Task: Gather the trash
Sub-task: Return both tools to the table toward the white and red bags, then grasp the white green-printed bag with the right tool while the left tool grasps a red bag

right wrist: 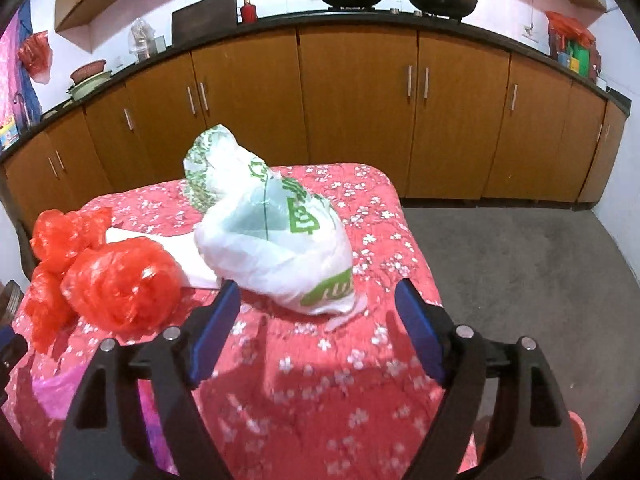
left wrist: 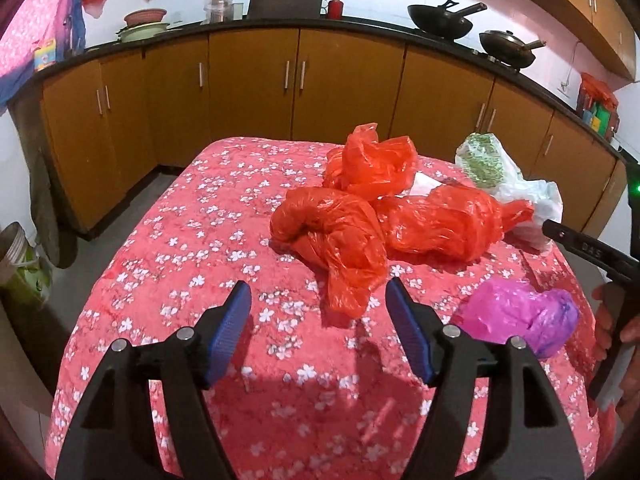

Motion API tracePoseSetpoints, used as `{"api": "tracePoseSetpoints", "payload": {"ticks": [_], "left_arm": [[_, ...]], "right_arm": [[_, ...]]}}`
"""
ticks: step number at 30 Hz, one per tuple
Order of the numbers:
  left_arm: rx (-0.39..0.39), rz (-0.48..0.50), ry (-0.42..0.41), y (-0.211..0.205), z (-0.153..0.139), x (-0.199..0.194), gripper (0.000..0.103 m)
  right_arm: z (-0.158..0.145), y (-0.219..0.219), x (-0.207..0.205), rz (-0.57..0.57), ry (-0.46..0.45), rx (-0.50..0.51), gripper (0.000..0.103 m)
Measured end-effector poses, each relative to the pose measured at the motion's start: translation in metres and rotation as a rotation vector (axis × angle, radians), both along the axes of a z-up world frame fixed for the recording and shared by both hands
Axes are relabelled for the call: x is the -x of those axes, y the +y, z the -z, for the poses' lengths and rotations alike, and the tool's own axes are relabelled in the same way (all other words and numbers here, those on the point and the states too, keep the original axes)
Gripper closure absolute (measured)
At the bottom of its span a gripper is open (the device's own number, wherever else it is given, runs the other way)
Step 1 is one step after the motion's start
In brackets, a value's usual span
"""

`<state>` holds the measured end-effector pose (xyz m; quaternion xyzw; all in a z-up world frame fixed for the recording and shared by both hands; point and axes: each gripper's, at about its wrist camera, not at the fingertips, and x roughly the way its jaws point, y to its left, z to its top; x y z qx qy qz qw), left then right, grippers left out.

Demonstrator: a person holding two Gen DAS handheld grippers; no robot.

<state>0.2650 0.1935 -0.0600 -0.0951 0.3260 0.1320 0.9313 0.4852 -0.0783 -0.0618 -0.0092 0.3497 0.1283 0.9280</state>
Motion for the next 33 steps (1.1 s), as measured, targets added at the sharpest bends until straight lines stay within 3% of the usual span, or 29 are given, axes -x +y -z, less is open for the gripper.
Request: {"api": "tracePoseSetpoints", "payload": {"ticks": [6,8,14,17,24,28,33], "left_arm": [[0.012,0.015,0.005,0.004,0.003,-0.005,0.032],[0.012,0.021,0.003,0.004,0.003,-0.005,0.032],[0.007,0.029,-0.001,0.002,0.001,-0.007,0.032],[0.009,0.026,-0.001,0.001,0.002,-0.01,0.032],[-0.003,0.033,0.053,-0.003,0.005,-0.03,0.034],[0.065,0.022,0.112,0.009,0.015,-0.04,0.056],[0.149,0.006,0.136,0.024,0.023,-0.042,0.094]], "right_arm": [[0.009,0.009,-0.019,-0.009,0.044,0.007,0.025],[0.011,0.014,-0.022,-0.023,0.054,0.014,0.054],[0.014,0.014,-0.021,-0.053,0.076,-0.003,0.084],[0.015,0.01,-0.015,-0.059,0.088,-0.032,0.09],[0.015,0.007,-0.002,-0.063,0.094,-0.052,0.091],[0.015,0.005,0.001,-0.06,0.1,-0.059,0.091],[0.016,-0.002,0.007,-0.049,0.105,-0.083,0.091]]}}
